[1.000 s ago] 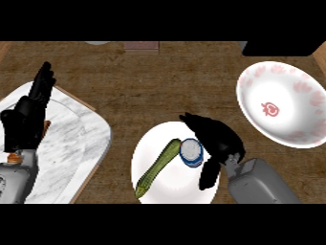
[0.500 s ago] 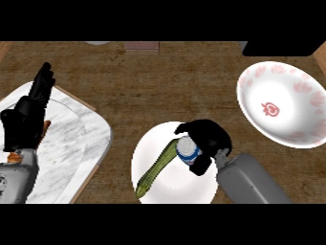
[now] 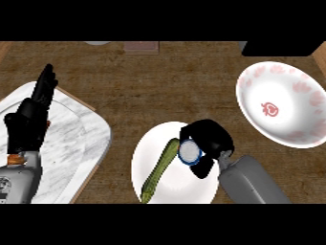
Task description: Pick the can from the plate and place it in the bowl
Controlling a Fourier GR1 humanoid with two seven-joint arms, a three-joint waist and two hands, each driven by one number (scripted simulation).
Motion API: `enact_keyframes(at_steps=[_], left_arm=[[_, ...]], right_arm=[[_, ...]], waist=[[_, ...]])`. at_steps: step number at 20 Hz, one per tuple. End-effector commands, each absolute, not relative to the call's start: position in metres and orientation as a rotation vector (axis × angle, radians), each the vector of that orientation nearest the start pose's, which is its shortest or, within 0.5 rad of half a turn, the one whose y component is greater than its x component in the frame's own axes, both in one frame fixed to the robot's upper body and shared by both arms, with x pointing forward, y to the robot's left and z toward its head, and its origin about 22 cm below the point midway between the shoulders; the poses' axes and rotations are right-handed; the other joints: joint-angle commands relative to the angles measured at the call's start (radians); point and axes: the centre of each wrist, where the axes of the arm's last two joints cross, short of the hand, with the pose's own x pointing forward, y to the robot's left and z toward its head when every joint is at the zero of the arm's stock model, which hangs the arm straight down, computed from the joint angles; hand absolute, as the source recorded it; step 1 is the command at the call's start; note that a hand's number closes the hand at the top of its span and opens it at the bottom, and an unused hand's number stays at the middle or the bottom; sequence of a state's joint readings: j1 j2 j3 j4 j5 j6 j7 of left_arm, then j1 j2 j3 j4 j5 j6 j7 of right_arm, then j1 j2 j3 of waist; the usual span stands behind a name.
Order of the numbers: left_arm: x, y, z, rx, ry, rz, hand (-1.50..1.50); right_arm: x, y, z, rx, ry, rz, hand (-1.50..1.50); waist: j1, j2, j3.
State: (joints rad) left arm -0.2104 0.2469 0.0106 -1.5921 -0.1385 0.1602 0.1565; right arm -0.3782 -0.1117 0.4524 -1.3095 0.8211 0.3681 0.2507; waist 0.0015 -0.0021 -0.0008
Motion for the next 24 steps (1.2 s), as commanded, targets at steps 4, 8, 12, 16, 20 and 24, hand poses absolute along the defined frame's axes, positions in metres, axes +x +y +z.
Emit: enact_keyframes(at_steps=[4,8,12,16,20,24], left_arm=[[0.286,0.272,0.077,0.391,-1.63,-0.147,0.0],[0.284,0.276,0.072,0.406,-1.616,-0.138,0.0],[0.282,0.276,0.067,0.427,-1.626,-0.136,0.0],[0.28,0.279,0.071,0.437,-1.62,-0.13,0.0],[0.273,0.272,0.066,0.422,-1.627,-0.135,0.0],[0.281,0.273,0.077,0.428,-1.632,-0.137,0.0]], right_arm=[[0.2,-0.081,0.002,-0.204,-1.317,1.58,1.5],[0.117,-0.056,0.0,0.006,-1.383,1.721,1.5],[0.064,-0.088,0.036,-0.015,-1.491,1.668,1.5],[0.05,-0.114,0.073,0.025,-1.637,1.368,1.5],[0.055,-0.114,0.088,-0.046,-1.747,1.18,1.5],[0.076,-0.117,0.107,-0.198,-1.805,1.03,1.5]], waist=[[-0.021,-0.007,0.001],[-0.035,-0.015,0.0],[-0.037,-0.008,0.0],[-0.039,-0.007,0.002],[-0.036,-0.01,0.002],[-0.046,-0.008,0.001]])
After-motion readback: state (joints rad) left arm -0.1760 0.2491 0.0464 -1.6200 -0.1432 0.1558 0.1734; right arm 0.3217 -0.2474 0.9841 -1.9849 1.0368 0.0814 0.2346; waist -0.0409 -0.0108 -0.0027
